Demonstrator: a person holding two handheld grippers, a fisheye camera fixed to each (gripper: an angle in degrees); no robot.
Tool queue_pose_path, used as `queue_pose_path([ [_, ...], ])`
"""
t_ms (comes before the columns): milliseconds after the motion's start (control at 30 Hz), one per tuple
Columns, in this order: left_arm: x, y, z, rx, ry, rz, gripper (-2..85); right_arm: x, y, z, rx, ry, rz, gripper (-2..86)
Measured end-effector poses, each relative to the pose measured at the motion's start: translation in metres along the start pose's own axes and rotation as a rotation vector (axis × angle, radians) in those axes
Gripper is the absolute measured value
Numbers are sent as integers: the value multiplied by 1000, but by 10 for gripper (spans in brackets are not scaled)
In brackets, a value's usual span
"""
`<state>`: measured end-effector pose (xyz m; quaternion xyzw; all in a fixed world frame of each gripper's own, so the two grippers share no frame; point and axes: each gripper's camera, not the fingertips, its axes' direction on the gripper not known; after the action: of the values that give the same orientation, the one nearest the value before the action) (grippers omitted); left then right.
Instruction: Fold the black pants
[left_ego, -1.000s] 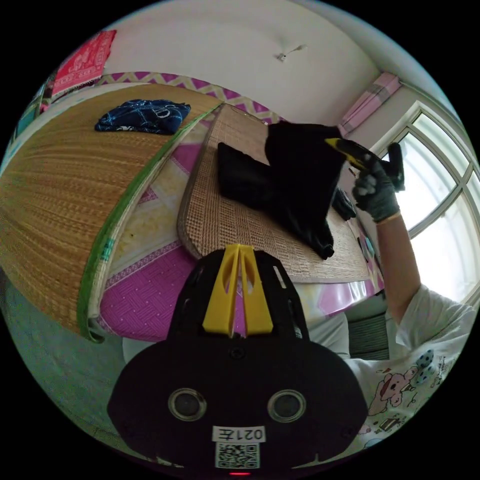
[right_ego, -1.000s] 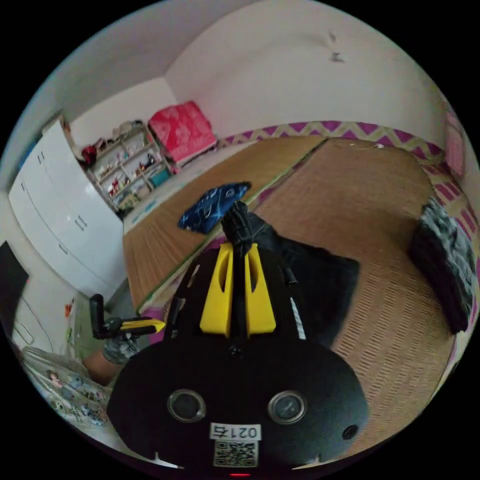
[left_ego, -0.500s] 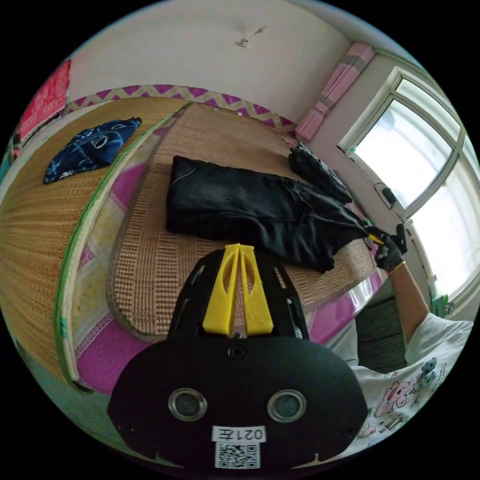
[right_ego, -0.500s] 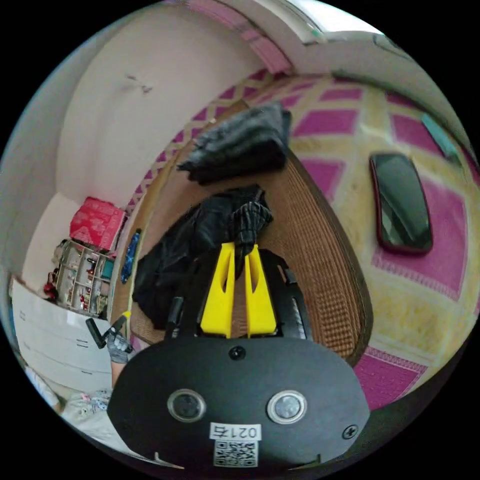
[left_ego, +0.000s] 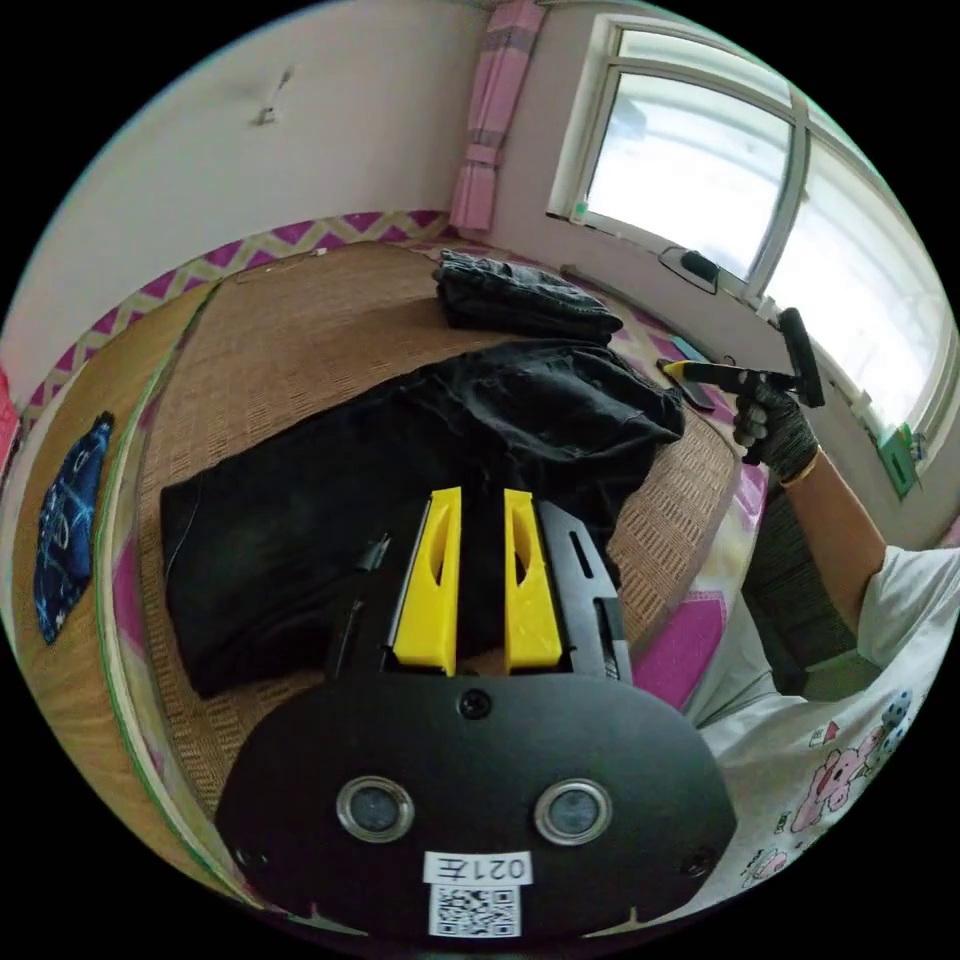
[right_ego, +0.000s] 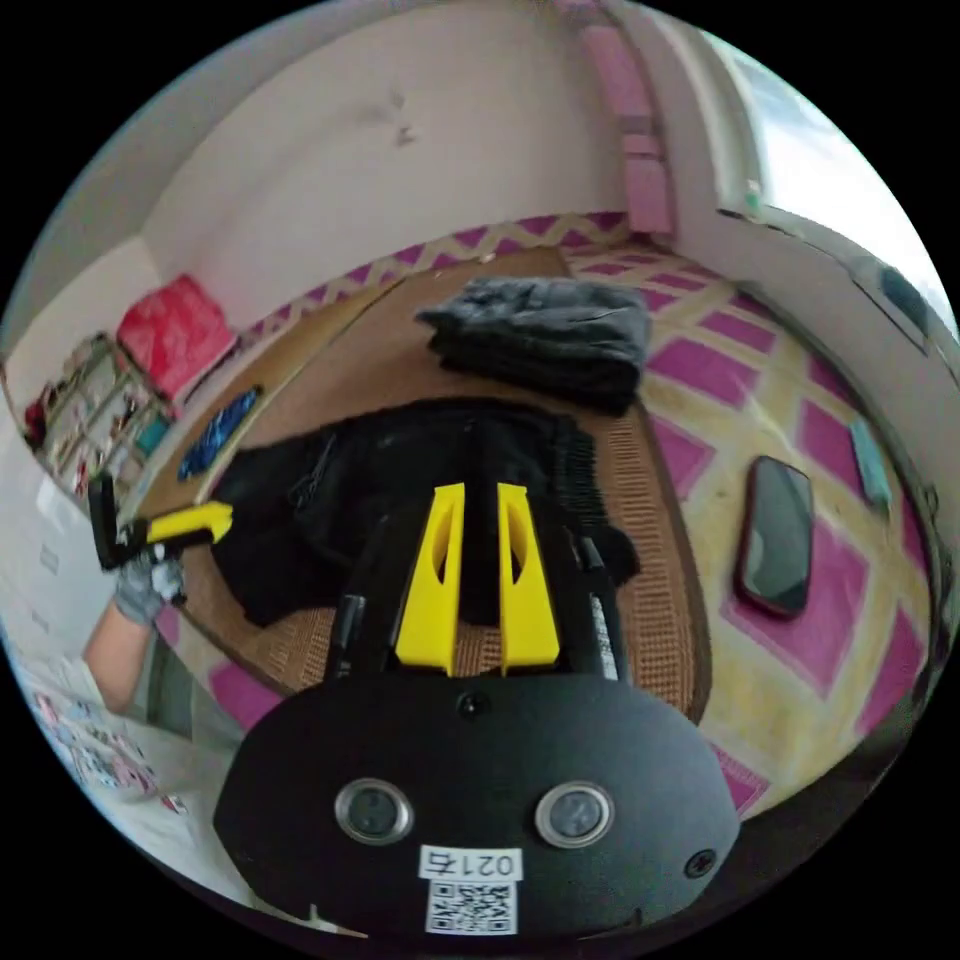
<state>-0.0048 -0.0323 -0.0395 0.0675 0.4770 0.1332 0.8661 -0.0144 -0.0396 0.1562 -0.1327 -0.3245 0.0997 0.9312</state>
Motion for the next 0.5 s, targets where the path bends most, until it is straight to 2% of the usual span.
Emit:
queue_pose_path([
  [100, 12, -25, 22, 15, -41, 46, 77, -23, -4, 66, -236, 81, -122, 57],
  [300, 17, -59, 54, -146, -88, 84, 113, -43, 10, 75, -175, 167, -159, 54],
  [500, -9, -79, 49, -145, -81, 44, 53, -34, 19, 75, -125, 100, -108, 52],
])
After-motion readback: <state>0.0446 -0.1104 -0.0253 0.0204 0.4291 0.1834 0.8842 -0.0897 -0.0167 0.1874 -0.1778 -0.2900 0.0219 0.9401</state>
